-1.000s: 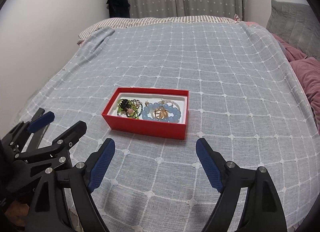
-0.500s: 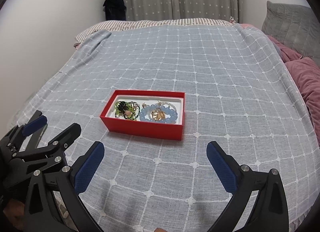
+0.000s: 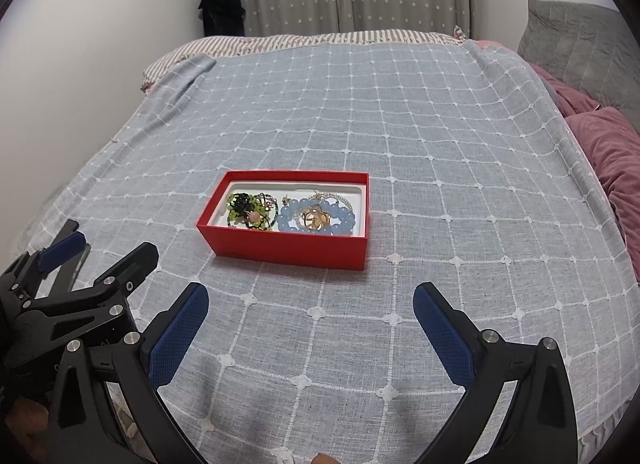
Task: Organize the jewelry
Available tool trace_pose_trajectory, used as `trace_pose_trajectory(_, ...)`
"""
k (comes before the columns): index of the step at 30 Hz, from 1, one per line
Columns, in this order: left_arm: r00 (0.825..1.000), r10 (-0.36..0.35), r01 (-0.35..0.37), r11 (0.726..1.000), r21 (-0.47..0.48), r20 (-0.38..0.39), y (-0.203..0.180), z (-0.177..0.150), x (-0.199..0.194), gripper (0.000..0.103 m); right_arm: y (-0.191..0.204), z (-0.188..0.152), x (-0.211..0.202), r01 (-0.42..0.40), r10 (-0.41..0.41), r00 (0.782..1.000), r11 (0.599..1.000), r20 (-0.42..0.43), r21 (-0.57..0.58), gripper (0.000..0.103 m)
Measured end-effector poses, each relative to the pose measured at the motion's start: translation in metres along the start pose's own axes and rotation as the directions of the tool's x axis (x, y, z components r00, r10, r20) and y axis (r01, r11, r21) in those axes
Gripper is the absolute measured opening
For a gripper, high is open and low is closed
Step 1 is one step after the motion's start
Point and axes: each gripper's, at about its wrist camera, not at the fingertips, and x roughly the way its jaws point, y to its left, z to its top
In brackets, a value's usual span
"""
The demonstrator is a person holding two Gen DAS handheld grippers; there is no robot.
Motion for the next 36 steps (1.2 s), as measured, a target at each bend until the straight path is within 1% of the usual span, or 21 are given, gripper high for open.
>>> trace_pose_trajectory(36,1.000,0.000,0.000,1.000,0.004,-0.016,0.0002,-0.0018,0.0033,0.101,0.0004,-0.0011,0.0075,-0.002,0.002,1.000,1.000,-0.023,-0.004,0.103)
